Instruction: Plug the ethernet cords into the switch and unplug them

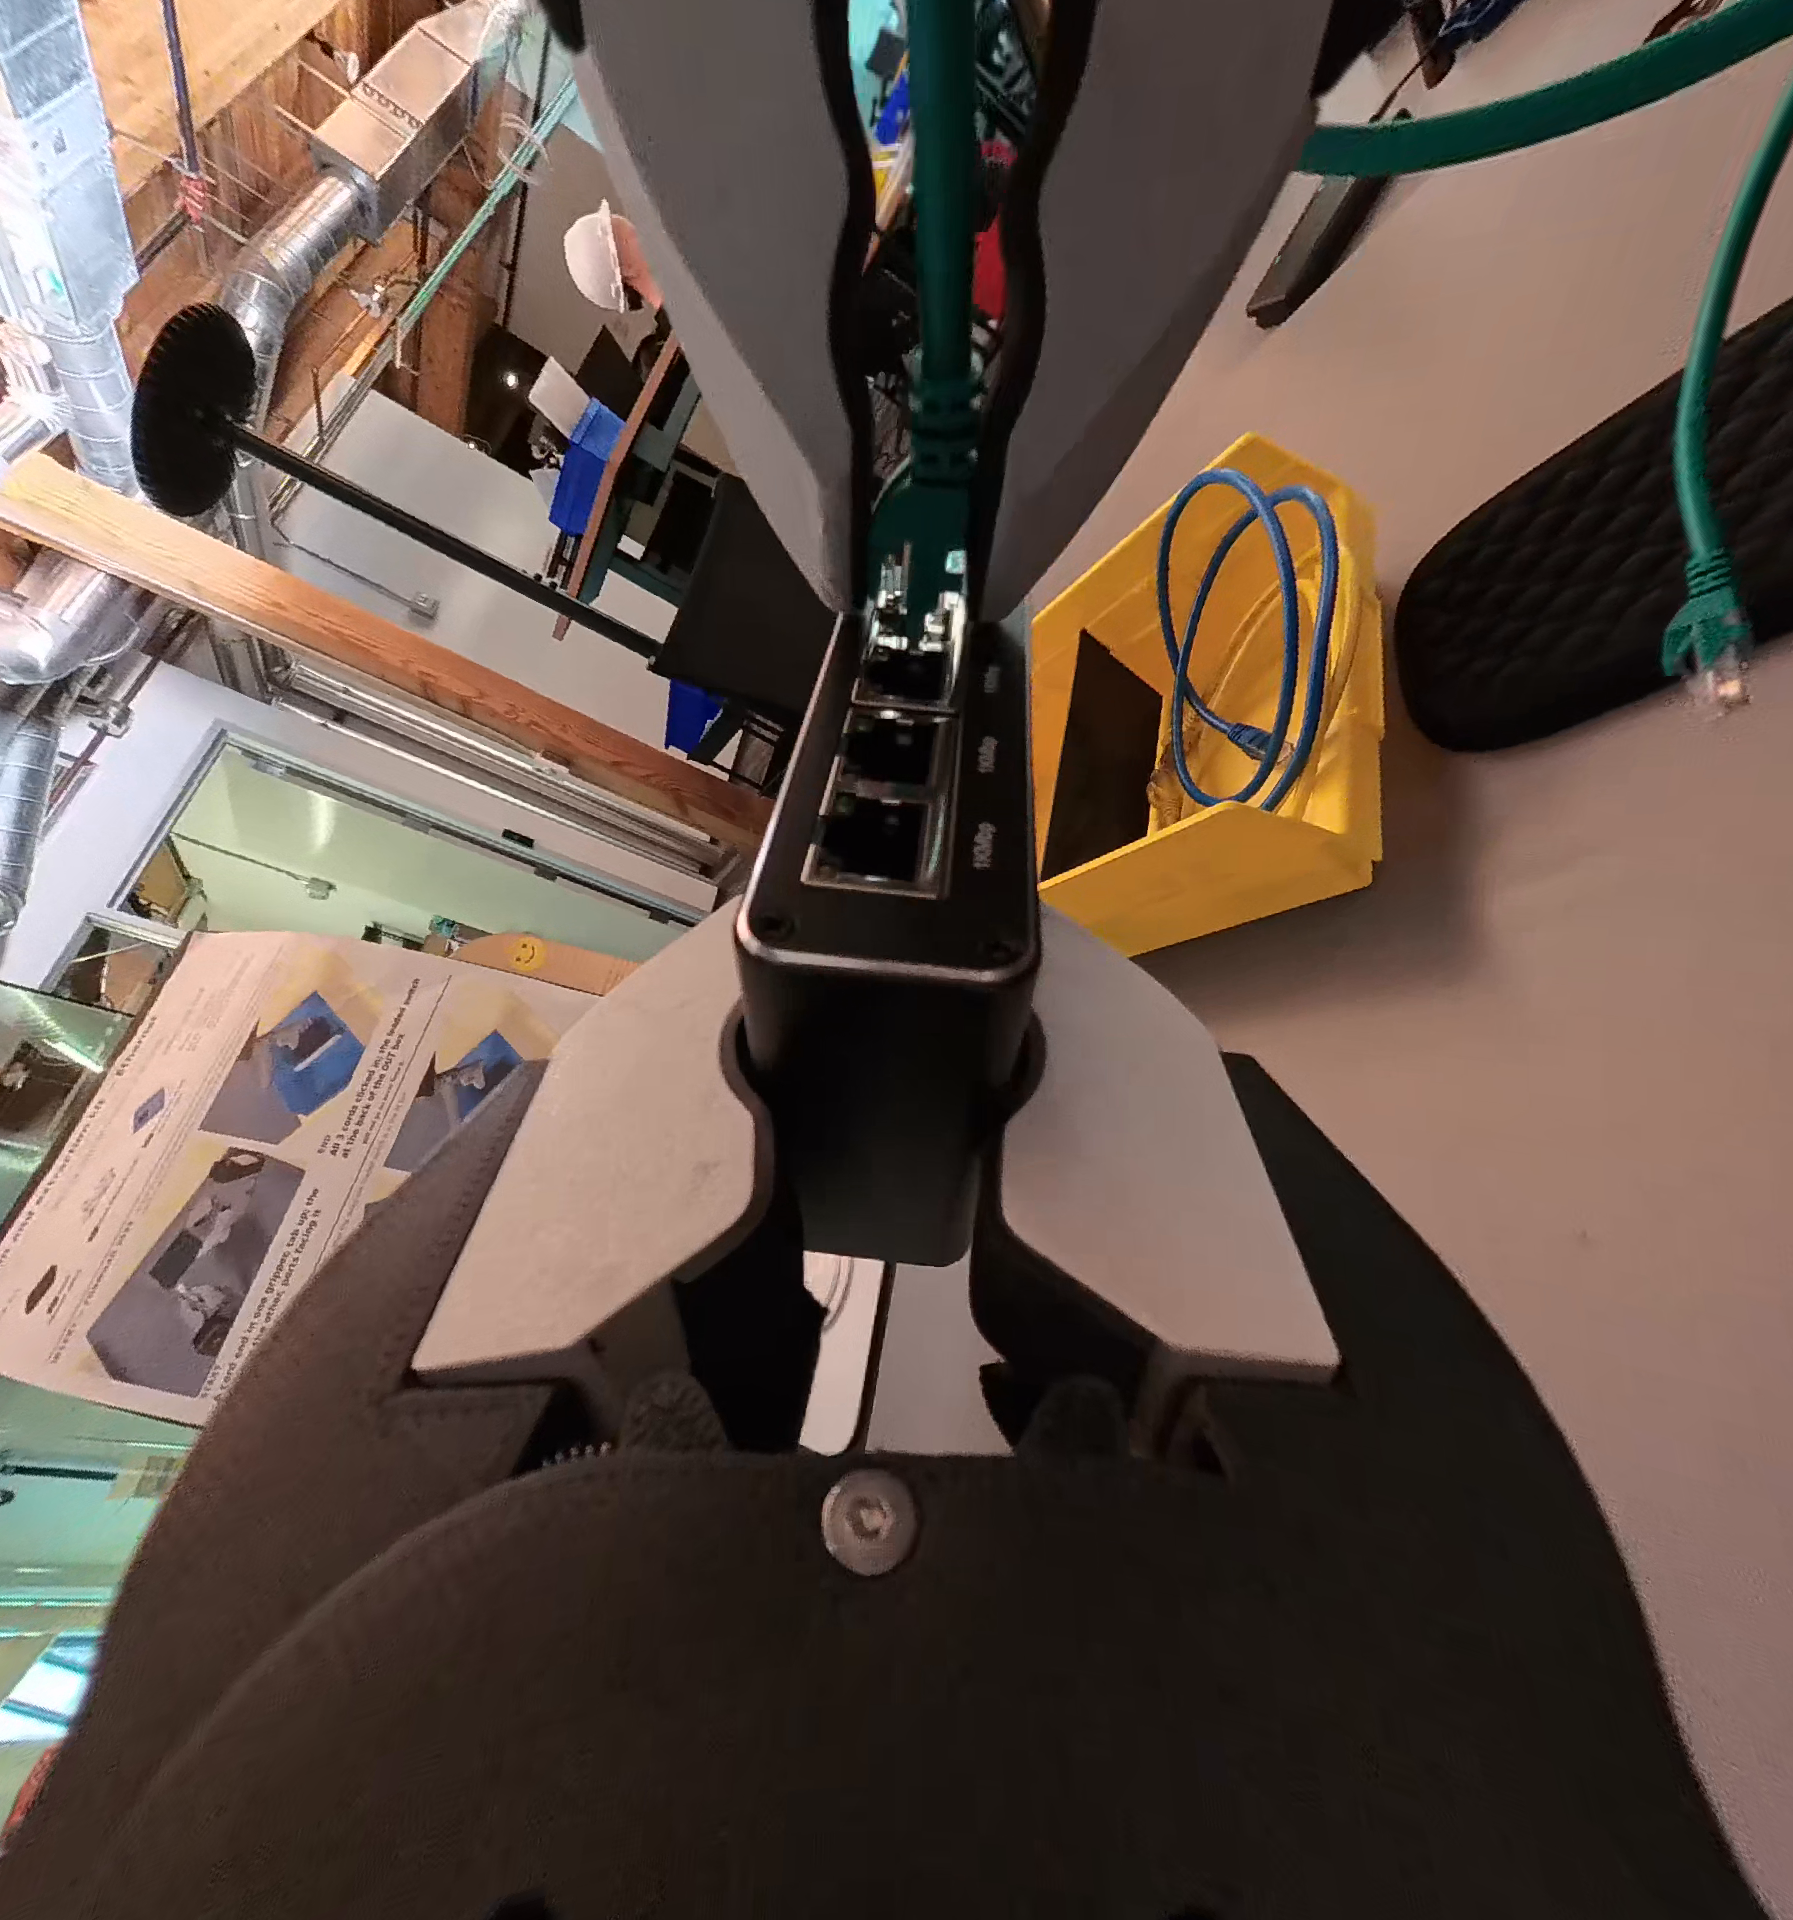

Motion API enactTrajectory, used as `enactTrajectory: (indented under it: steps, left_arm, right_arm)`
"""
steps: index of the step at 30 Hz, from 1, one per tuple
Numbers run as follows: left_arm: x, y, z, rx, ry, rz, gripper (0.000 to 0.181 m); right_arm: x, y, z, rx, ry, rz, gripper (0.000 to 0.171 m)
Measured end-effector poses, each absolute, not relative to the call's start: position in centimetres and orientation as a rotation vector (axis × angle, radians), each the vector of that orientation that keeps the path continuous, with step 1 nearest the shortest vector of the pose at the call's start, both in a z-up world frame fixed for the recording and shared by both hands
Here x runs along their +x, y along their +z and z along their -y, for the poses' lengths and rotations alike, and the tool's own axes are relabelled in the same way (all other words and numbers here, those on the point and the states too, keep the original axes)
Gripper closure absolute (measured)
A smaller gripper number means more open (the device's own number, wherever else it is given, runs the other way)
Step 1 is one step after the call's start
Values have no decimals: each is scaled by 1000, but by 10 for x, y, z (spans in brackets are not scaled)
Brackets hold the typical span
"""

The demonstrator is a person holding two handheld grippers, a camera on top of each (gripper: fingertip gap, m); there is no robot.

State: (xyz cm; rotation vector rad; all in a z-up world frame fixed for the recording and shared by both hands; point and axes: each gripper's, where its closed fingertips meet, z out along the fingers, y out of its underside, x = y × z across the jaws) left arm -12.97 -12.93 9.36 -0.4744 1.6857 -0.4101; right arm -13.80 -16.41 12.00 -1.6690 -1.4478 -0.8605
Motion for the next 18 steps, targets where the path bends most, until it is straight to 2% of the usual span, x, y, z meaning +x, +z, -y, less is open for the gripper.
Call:
enactTrajectory:
  steps: [6,10,18]
  left_arm:
    - [-127,97,124,-446,-366,-1602,143]
    - [-125,103,118,-411,-298,-1476,135]
    - [-116,89,99,-472,-258,-1579,138]
  right_arm:
    - [-139,122,160,-1650,-898,1415,157]
    - [-140,122,153,-1646,-928,1417,157]
    - [-133,103,144,-1781,-860,1440,156]
